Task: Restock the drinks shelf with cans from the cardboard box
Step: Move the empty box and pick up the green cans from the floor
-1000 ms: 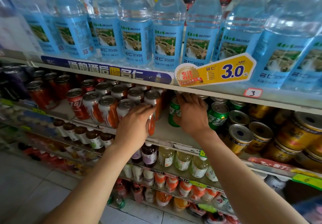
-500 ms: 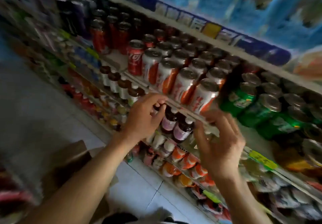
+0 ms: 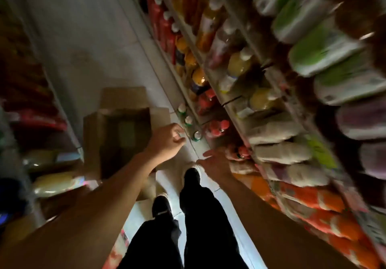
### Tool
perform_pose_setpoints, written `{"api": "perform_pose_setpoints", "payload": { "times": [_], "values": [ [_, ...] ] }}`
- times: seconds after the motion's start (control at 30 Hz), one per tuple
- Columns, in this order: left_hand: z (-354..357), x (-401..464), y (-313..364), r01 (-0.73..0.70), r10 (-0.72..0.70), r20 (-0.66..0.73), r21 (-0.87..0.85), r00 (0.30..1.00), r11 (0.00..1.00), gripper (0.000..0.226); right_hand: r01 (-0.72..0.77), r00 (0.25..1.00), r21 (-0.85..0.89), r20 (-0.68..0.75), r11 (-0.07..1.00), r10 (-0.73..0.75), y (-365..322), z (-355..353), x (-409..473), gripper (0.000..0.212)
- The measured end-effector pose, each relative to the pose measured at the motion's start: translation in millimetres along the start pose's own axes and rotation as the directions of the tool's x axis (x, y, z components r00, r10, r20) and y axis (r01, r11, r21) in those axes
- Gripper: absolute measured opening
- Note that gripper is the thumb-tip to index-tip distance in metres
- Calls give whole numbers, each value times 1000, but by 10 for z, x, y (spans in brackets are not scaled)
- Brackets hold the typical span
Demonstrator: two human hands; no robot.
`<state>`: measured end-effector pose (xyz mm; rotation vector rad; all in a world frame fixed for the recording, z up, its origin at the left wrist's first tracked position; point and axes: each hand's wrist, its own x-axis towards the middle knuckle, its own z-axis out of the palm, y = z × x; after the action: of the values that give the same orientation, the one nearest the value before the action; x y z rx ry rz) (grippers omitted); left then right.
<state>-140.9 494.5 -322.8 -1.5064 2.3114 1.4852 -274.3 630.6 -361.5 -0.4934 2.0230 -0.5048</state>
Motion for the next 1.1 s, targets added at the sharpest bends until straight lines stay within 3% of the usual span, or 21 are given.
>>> {"api": "perform_pose_setpoints", "payload": {
  "times": [0.17,0.27,0.33,0.43,0.53,0.63,0.73,0.93,1.03,1.1],
  "values": [
    [917,661,-1347,94,-93,7,-62,996,994,16,-129,992,-2,-7,992,129,891,949,1945,49],
    [1244,1058,-1823,64,-64,1,-120,998,991,22,-140,986,94,-78,986,148,1127,1346,2755,78],
    [1349,1274,-1947,87,-83,41,-130,996,988,23,-130,987,80,-86,988,137,1213,1474,3132,86],
    [1583,1639,-2162,79,-77,24,-128,997,989,25,-90,995,-88,-43,992,86,1494,1706,3728,90],
    [1700,1786,-2238,39,-47,-37,-185,998,982,21,-96,994,-97,-58,991,90,1608,1746,3994,88],
    [1820,1876,-2325,7,-20,-53,-238,998,971,20,-106,988,-199,-132,974,80,1710,1713,4211,73],
    [1924,1857,-2377,-16,5,-47,-243,999,970,22,-89,986,-221,-157,971,55,1750,1704,4290,56],
    [1949,1575,-2347,80,-80,9,-192,997,978,23,113,986,-129,-104,985,-127,1674,1532,3645,60],
    [1704,1306,-2092,90,-82,44,-206,996,974,47,237,970,-24,-59,971,-238,1367,1219,2867,59],
    [1458,1180,-1860,25,-21,64,-69,998,997,73,315,949,24,-18,949,-314,1092,969,2318,55]
  ]
}}
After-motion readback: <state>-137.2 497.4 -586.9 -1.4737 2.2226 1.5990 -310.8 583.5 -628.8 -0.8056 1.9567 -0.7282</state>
